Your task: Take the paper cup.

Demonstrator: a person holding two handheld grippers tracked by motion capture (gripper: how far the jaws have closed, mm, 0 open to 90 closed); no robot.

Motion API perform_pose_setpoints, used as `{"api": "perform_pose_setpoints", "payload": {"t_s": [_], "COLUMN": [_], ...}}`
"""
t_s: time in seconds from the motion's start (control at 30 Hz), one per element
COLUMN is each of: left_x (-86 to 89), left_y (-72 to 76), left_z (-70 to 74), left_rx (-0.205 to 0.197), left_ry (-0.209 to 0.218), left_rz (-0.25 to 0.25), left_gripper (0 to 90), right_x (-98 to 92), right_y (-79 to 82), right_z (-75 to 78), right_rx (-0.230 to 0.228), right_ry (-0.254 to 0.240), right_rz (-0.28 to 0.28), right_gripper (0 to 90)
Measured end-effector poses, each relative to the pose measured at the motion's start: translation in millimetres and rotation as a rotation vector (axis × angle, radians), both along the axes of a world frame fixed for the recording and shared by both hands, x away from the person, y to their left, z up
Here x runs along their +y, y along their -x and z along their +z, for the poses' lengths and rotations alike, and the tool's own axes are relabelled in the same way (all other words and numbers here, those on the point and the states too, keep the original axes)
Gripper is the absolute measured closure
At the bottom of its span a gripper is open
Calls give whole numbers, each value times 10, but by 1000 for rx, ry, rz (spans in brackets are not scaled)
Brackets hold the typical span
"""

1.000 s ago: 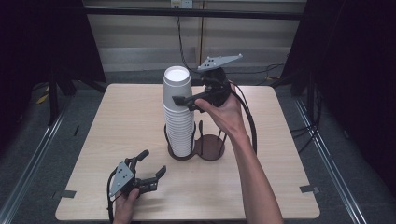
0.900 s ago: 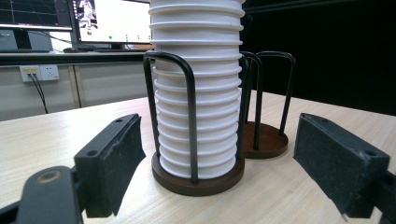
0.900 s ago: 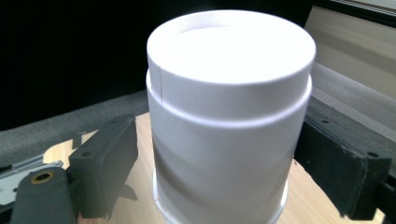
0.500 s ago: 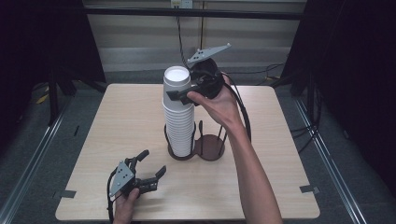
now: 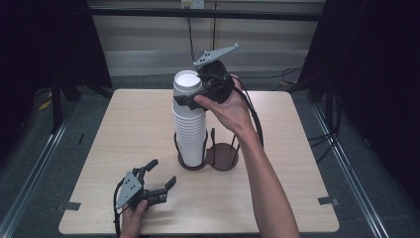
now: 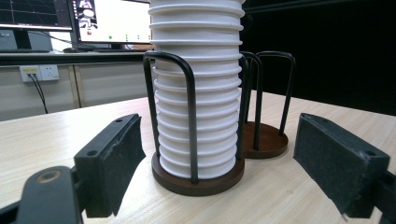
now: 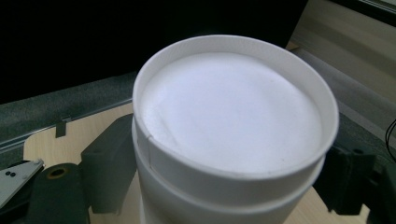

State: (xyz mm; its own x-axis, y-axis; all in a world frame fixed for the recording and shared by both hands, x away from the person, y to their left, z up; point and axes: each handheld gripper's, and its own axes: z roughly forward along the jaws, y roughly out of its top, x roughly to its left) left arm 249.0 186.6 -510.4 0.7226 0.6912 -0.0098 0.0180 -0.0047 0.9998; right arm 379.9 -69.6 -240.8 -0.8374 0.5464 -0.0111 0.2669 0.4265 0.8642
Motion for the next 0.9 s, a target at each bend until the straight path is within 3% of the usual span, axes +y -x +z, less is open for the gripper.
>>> {"api": "perform_pose_setpoints", "payload": {"t_s": [0.2, 0.53, 0.9], "left_x": [0, 0, 0], "left_y": [0, 0, 1], "left_z": [0, 0, 0], "left_rx": [-1, 0, -1], "left_ry": [0, 0, 1], "left_rz": [1, -1, -1], "left_gripper": [156, 156, 156], "right_x": [15, 12, 6], "right_y": [-17, -22, -13], "right_z": [42, 49, 69], "right_rx": [24, 32, 14], "right_ry": [26, 19, 11], "right_rz": [0, 1, 1], "right_gripper": [195, 199, 204]}}
